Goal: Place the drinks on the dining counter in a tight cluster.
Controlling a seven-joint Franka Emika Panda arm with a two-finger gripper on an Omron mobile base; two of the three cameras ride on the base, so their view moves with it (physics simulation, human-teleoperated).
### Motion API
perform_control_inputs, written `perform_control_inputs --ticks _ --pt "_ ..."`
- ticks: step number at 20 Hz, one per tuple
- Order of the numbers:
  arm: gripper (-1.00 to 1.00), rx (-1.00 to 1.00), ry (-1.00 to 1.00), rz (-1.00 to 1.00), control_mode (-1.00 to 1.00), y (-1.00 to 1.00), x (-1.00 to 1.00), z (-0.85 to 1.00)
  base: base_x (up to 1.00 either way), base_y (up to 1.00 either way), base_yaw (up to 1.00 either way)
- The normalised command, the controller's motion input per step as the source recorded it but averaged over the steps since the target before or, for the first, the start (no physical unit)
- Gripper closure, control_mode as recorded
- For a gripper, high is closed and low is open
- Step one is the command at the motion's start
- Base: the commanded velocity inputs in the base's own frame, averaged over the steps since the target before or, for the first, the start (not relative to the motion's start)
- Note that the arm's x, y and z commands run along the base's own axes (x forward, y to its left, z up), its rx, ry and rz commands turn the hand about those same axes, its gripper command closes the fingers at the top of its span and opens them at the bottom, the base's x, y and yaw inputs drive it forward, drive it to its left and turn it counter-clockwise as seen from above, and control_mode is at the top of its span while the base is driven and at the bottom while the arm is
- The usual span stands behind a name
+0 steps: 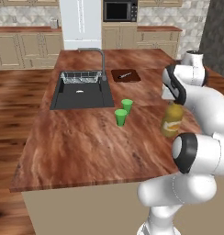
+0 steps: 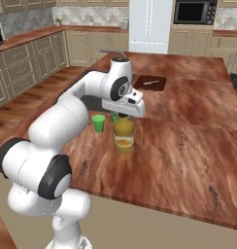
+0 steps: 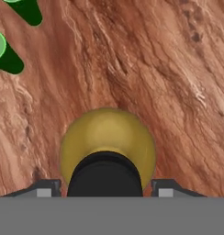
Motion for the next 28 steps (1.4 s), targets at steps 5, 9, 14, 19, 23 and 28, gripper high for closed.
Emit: perform_control_inputs --ticks 5,9,14,19,23,28 --pt "1.0 0.01 -0.01 0.0 -1.0 0.49 0.23 -0.31 0.0 0.0 0.0" --pt "1.0 0.0 0.0 0.0 -1.0 0.13 0.27 -0.37 0.0 0.0 0.0" --pt "1.0 0.0 0.0 0.0 -1.0 -0.01 0.12 -0.14 0.0 0.0 0.0" --pt "1.0 0.0 0.07 0.0 -1.0 0.0 0.02 -0.38 0.0 0.0 0.0" --pt "1.0 -0.01 0.05 0.0 -1.0 0.0 0.0 -0.32 0.0 0.0 0.0" --pt "1.0 0.0 0.01 0.0 -1.0 0.0 0.0 -0.23 0.0 0.0 0.0"
